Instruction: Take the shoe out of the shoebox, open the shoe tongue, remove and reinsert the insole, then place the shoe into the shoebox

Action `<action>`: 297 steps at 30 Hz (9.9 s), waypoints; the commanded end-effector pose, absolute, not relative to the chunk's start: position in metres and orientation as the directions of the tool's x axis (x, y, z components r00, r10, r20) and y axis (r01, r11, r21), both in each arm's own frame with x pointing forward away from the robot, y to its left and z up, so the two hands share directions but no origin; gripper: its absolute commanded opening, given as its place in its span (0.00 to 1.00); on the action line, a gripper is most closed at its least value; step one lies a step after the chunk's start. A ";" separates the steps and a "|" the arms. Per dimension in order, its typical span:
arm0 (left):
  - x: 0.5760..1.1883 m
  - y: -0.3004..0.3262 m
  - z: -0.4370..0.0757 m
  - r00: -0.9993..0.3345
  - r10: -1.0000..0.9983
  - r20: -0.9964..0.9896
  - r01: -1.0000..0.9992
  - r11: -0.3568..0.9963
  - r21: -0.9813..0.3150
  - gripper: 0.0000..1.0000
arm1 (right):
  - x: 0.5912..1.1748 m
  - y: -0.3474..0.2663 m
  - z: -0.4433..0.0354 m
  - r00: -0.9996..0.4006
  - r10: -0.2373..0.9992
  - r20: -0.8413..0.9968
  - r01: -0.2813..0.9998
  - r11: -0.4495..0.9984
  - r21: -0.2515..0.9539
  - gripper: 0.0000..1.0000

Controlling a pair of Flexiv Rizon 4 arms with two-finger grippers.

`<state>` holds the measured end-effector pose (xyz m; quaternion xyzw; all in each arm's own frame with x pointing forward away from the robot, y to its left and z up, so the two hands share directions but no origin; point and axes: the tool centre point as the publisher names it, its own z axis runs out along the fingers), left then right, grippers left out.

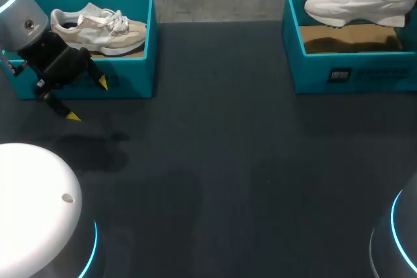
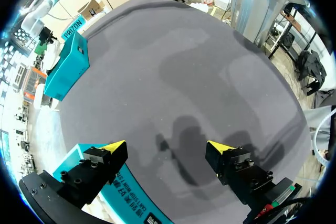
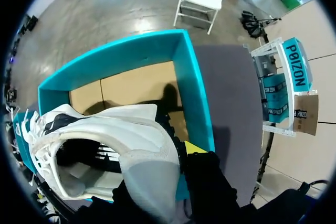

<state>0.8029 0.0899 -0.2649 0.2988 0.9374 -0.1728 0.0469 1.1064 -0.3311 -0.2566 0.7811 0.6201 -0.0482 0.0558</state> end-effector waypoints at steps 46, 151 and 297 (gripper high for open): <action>0.803 0.090 -0.264 -0.817 0.545 -0.187 0.576 0.763 -0.294 1.00 | 1.092 -0.350 -0.284 0.230 0.963 -0.144 0.967 -0.209 0.147 0.00; 0.803 0.090 -0.264 -0.817 0.545 -0.187 0.576 0.763 -0.294 1.00 | 1.061 -0.349 -0.365 0.157 0.982 -0.108 0.985 -0.147 0.092 0.00; 0.803 0.090 -0.264 -0.817 0.545 -0.187 0.576 0.763 -0.294 1.00 | 0.946 -0.222 -0.223 0.209 0.978 -0.008 0.977 -0.208 0.054 1.00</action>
